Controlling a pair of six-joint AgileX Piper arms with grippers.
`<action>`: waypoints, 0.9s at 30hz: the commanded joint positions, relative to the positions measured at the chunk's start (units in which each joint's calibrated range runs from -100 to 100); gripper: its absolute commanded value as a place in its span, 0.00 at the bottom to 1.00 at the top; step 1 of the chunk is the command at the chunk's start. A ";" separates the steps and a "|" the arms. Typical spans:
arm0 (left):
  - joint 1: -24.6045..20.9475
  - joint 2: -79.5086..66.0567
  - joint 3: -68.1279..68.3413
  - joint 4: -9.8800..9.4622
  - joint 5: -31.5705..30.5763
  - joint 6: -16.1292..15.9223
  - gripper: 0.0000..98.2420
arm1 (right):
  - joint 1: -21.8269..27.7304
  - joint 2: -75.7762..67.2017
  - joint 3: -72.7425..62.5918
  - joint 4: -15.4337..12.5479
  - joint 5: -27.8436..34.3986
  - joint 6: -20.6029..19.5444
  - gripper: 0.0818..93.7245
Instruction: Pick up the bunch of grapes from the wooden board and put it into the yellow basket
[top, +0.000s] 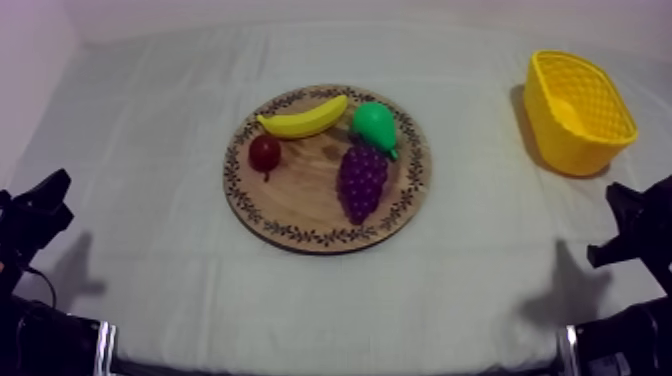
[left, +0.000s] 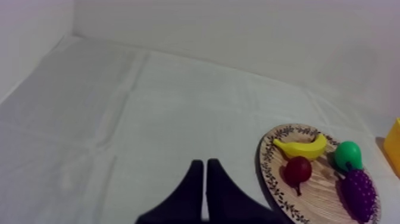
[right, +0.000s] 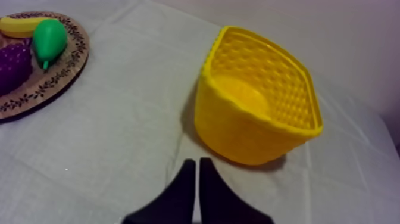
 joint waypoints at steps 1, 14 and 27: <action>0.00 0.00 -0.03 -0.01 -0.06 0.01 0.00 | 0.01 -0.01 -0.01 -0.03 -0.01 -0.02 0.00; 0.00 0.00 -0.03 -0.01 -0.06 0.01 0.00 | 0.01 -0.01 -0.01 -0.03 -0.01 -0.01 0.00; 0.00 0.00 -0.03 -0.01 -0.06 0.01 0.00 | -0.41 0.88 -0.83 -1.64 -1.27 2.23 0.01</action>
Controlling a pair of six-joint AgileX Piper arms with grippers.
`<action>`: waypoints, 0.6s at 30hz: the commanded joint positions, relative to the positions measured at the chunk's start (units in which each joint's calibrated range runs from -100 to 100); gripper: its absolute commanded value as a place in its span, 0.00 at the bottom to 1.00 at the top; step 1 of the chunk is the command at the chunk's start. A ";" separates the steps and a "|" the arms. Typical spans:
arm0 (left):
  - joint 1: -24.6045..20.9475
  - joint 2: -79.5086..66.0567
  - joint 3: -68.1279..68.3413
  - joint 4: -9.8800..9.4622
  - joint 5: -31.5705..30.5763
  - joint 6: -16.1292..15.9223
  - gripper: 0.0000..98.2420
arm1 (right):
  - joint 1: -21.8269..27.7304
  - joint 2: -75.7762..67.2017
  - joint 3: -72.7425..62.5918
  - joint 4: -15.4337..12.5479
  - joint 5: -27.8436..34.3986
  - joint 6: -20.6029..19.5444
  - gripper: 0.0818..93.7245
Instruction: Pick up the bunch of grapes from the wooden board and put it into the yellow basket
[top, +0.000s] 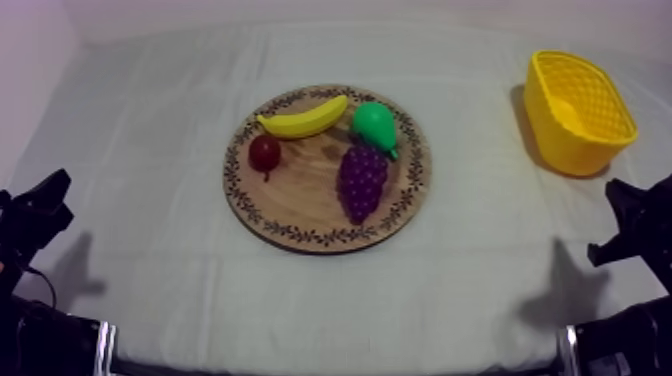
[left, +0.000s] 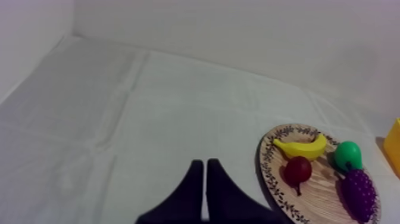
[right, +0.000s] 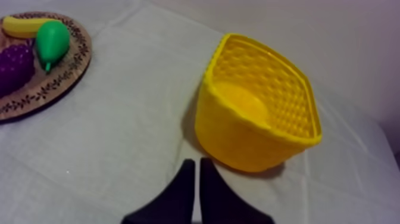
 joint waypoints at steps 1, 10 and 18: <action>0.00 0.00 -0.03 -0.01 -0.06 0.01 0.00 | -0.16 1.32 -0.73 -0.44 -0.58 1.62 0.01; 0.00 0.00 -0.03 -0.01 -0.06 0.01 0.00 | -1.64 17.05 -17.62 -2.04 -0.75 3.03 0.01; 0.00 0.00 -0.03 -0.01 -0.06 0.01 0.00 | -3.36 34.82 -40.27 -5.19 3.58 5.79 0.00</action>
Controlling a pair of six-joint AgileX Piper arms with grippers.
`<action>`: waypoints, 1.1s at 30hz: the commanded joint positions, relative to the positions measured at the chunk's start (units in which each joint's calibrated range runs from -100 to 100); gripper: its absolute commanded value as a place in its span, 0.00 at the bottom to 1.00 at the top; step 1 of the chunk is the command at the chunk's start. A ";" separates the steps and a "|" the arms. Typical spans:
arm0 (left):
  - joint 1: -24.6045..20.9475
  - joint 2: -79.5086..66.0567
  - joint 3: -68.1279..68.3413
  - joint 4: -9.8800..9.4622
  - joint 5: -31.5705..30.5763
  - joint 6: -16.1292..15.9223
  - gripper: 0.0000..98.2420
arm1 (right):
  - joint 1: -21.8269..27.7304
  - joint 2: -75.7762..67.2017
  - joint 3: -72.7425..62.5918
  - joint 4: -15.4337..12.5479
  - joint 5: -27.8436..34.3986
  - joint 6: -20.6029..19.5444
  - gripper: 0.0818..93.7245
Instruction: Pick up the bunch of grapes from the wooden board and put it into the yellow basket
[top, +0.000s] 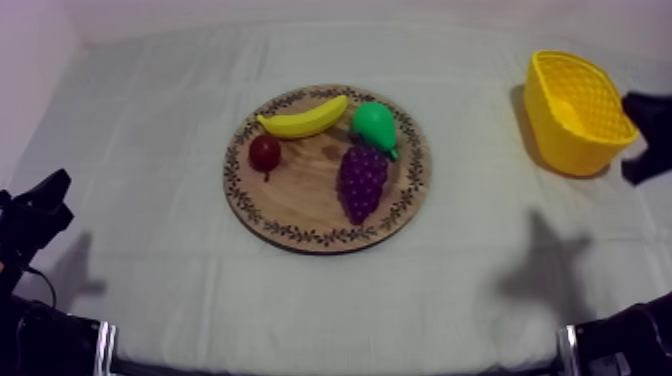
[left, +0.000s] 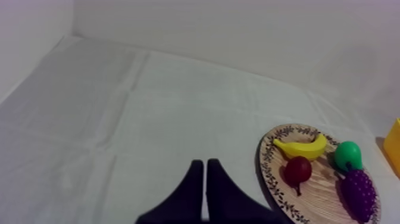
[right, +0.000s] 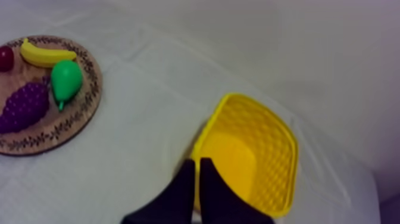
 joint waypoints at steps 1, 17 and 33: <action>0.00 0.00 -0.03 -0.01 -0.03 0.01 0.00 | -1.53 9.22 -13.18 0.17 1.15 -0.47 0.00; 0.00 0.00 -0.03 -0.01 -0.03 0.01 0.00 | -19.23 44.51 -66.92 10.48 29.45 -17.53 0.01; 0.00 0.00 -0.03 -0.01 -0.03 0.01 0.00 | -28.55 66.63 -88.57 15.28 52.42 -31.17 0.00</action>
